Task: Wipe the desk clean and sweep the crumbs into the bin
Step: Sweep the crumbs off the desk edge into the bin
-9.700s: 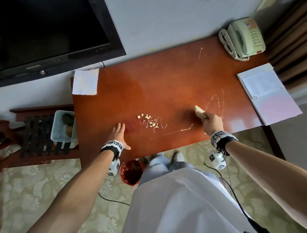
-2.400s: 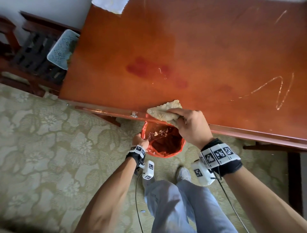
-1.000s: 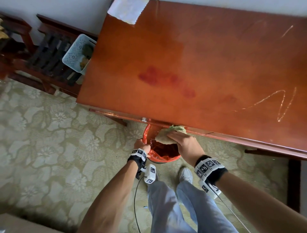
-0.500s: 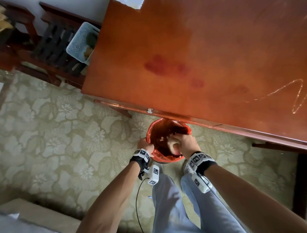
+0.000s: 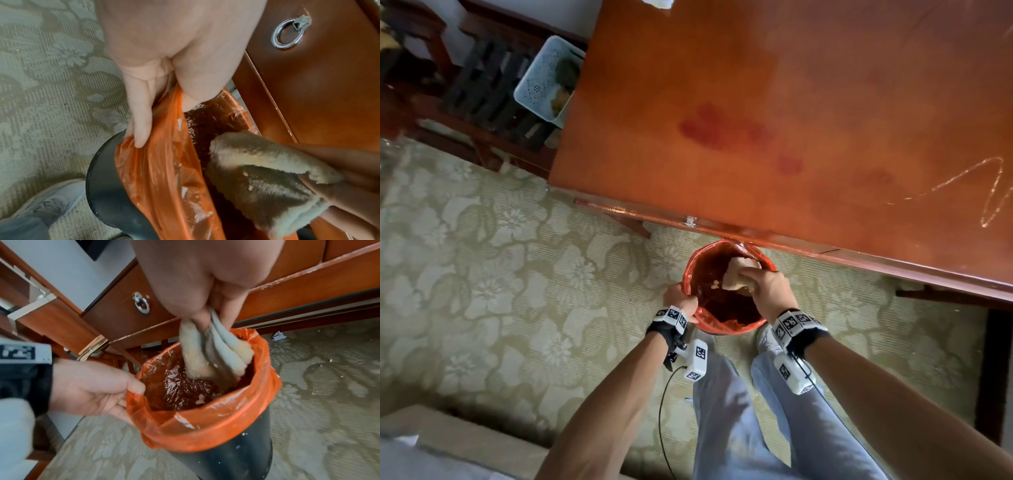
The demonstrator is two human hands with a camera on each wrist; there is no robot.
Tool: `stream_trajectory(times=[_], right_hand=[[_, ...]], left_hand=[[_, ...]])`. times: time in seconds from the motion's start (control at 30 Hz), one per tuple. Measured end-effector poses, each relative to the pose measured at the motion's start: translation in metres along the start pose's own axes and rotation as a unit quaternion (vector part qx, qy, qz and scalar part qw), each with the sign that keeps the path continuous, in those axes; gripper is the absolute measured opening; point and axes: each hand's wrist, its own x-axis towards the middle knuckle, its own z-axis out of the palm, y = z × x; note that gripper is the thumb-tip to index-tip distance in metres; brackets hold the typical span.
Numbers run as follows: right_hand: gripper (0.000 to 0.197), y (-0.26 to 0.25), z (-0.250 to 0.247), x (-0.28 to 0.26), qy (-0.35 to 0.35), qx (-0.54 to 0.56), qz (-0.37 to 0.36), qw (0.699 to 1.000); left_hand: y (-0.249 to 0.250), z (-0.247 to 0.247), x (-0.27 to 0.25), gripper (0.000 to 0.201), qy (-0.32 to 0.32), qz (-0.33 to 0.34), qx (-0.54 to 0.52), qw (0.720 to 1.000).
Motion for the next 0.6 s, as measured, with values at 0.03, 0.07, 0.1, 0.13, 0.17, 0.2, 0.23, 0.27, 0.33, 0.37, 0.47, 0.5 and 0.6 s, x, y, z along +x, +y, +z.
stream_trajectory(times=[0.03,0.07,0.1,0.13,0.17,0.2,0.23,0.27,0.33,0.37,0.47,0.5,0.6], right_hand=[[0.058,0.000,0.001,0.001,0.008,-0.003,-0.001,1.000],[0.059,0.001,0.002,0.002,0.018,-0.001,-0.005,1.000],[0.059,0.003,0.003,0.003,0.027,-0.001,-0.004,1.000],[0.057,0.002,0.003,0.005,0.022,-0.002,-0.002,1.000],[0.055,0.003,0.003,0.006,0.015,-0.009,-0.001,1.000],[0.055,0.005,0.005,0.006,0.020,-0.004,-0.005,1.000],[0.054,0.006,0.006,0.007,0.037,0.014,-0.008,0.999],[0.053,0.005,0.007,0.008,0.049,0.034,-0.006,0.998],[0.048,0.004,0.012,0.014,0.054,0.059,0.026,0.996],[0.044,0.004,0.015,0.017,0.062,0.076,0.050,0.994],[0.032,0.004,0.030,0.035,0.033,0.108,0.125,0.986],[0.031,0.007,0.037,0.043,0.018,0.116,0.153,0.981],[0.028,0.013,0.062,0.070,-0.030,0.134,0.191,0.972]], left_hand=[[0.003,-0.001,-0.004,0.023,-0.005,-0.006,-0.007,1.000],[0.002,-0.002,-0.005,0.022,-0.008,-0.007,-0.006,1.000],[0.002,-0.002,-0.007,0.021,-0.009,-0.004,-0.003,1.000],[0.002,-0.003,-0.006,0.020,-0.009,-0.006,-0.001,1.000],[-0.001,-0.004,-0.004,0.019,-0.002,-0.005,0.002,1.000],[-0.005,-0.004,-0.002,0.019,0.004,-0.001,0.003,1.000],[-0.007,-0.004,0.000,0.018,0.003,0.004,0.006,1.000],[-0.008,-0.004,0.004,0.019,0.000,0.006,0.002,1.000],[-0.016,-0.004,0.012,0.019,0.003,-0.002,-0.002,1.000],[-0.021,-0.004,0.020,0.018,0.006,-0.004,-0.003,1.000],[-0.042,-0.003,0.056,0.018,0.014,-0.014,-0.009,1.000],[-0.053,-0.001,0.074,0.019,0.017,-0.014,-0.008,1.000],[-0.092,0.011,0.142,0.013,0.020,-0.027,-0.003,0.999]])
